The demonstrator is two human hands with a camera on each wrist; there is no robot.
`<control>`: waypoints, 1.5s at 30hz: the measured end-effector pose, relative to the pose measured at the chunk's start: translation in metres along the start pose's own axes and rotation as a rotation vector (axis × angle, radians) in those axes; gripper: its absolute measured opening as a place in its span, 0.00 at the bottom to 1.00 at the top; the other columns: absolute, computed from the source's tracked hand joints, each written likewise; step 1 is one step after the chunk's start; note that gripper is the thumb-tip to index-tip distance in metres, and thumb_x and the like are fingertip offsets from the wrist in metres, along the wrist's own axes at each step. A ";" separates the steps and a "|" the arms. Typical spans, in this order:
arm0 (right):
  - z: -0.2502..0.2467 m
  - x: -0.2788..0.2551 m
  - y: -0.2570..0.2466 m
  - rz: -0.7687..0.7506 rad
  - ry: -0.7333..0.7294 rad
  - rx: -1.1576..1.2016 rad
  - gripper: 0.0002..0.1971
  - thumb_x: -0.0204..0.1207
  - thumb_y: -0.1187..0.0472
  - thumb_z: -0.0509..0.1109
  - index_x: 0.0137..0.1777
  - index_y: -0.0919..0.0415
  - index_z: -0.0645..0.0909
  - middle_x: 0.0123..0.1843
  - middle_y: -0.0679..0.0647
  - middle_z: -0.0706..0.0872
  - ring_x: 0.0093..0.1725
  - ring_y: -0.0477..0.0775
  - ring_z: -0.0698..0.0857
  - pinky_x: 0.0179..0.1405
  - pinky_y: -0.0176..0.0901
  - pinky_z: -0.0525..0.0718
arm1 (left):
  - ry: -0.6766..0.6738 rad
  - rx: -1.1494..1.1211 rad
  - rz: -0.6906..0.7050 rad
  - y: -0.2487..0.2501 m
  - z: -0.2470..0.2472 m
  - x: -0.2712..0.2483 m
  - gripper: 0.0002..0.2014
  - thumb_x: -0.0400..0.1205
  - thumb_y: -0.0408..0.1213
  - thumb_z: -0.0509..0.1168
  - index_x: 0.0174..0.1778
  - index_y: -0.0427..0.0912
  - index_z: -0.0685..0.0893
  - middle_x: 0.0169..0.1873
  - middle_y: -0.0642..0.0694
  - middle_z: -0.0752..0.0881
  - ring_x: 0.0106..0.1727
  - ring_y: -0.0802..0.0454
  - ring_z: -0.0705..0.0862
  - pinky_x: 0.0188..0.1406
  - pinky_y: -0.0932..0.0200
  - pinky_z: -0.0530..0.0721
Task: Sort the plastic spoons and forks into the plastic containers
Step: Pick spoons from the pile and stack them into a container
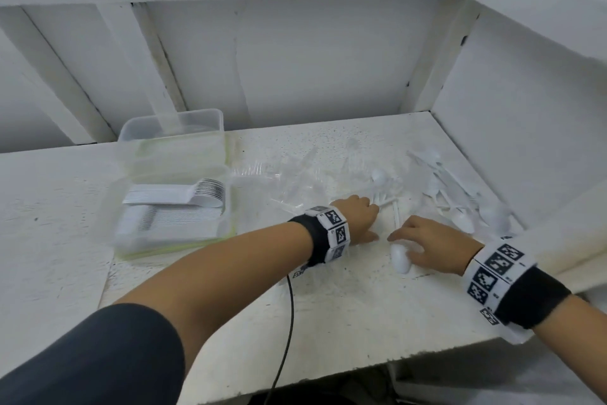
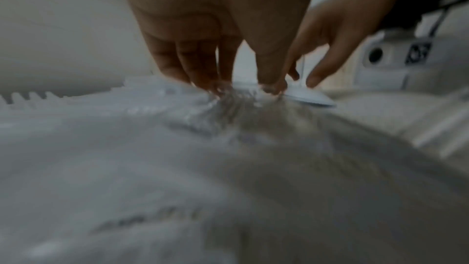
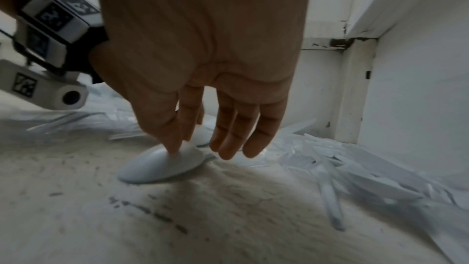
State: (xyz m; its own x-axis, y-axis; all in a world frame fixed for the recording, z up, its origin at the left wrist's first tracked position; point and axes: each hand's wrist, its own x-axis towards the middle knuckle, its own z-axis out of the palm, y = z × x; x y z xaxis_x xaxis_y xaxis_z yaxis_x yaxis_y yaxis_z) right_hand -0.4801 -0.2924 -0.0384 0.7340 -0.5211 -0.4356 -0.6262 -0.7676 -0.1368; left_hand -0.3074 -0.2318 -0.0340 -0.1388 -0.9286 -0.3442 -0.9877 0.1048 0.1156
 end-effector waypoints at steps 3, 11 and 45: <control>0.005 0.000 0.000 -0.045 -0.012 -0.102 0.25 0.77 0.60 0.63 0.74 0.42 0.69 0.66 0.52 0.71 0.61 0.52 0.76 0.55 0.40 0.76 | 0.058 0.088 -0.017 0.006 0.009 0.002 0.32 0.80 0.54 0.63 0.72 0.37 0.65 0.64 0.37 0.74 0.65 0.39 0.73 0.57 0.49 0.73; 0.007 0.001 0.004 -0.169 0.199 -0.100 0.16 0.75 0.52 0.70 0.62 0.50 0.78 0.59 0.49 0.77 0.54 0.52 0.80 0.45 0.40 0.76 | 0.162 -0.081 -0.115 0.002 0.008 -0.004 0.24 0.79 0.46 0.64 0.68 0.38 0.69 0.62 0.39 0.76 0.63 0.41 0.75 0.58 0.50 0.72; 0.018 0.046 -0.009 -0.283 0.289 0.006 0.14 0.74 0.68 0.66 0.59 0.63 0.82 0.55 0.59 0.78 0.46 0.63 0.82 0.41 0.47 0.77 | 0.692 -1.458 -0.375 -0.063 -0.024 -0.062 0.14 0.84 0.35 0.58 0.64 0.40 0.63 0.37 0.45 0.73 0.31 0.55 0.71 0.29 0.60 0.73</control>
State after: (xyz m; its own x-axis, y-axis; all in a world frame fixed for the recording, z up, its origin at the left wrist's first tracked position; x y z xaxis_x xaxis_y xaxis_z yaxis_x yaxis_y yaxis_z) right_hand -0.4460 -0.3028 -0.0729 0.9206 -0.3740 -0.1119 -0.3900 -0.8940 -0.2207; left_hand -0.2345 -0.1893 0.0022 0.5265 -0.8377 -0.1454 -0.0084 -0.1761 0.9843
